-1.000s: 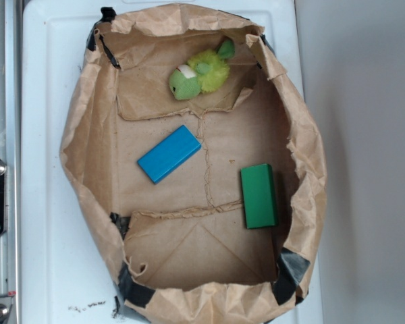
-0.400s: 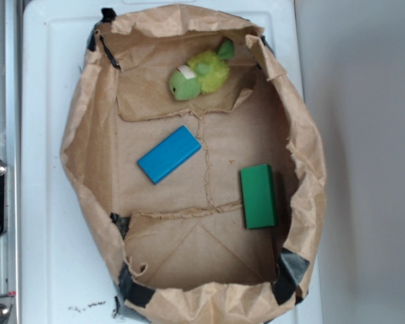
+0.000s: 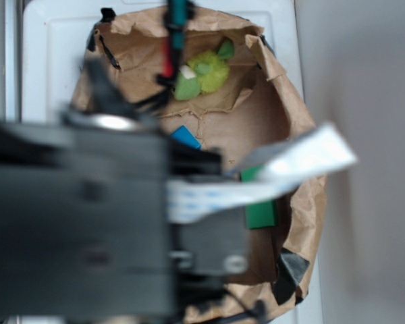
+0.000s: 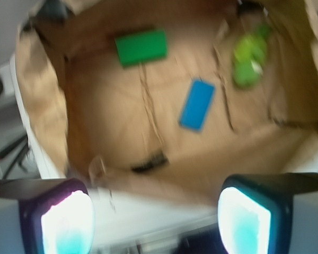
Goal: Grab the green block.
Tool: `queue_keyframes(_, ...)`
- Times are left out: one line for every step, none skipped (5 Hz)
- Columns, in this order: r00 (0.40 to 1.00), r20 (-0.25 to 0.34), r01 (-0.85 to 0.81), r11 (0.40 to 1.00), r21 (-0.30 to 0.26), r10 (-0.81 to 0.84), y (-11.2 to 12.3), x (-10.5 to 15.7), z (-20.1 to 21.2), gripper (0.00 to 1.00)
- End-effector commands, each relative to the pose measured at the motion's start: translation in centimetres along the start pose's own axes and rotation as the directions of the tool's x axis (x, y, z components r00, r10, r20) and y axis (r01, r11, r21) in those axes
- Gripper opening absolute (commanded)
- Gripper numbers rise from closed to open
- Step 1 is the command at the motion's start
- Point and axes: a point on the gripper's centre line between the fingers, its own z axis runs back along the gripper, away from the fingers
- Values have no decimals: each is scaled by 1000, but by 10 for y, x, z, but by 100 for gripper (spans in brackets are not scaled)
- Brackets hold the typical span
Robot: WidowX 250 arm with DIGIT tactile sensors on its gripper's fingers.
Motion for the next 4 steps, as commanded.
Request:
queue_keyframes(995,102,15,1000,-7,-14,26,51,-24,100)
queue_keyframes(993,102,53,998,-24,-50,34,46,-46,100)
queue_keyframes(993,87,85,996,-15,-84,36,42,-69,100)
queue_keyframes(990,77,119,993,0,-118,33,38,-84,100)
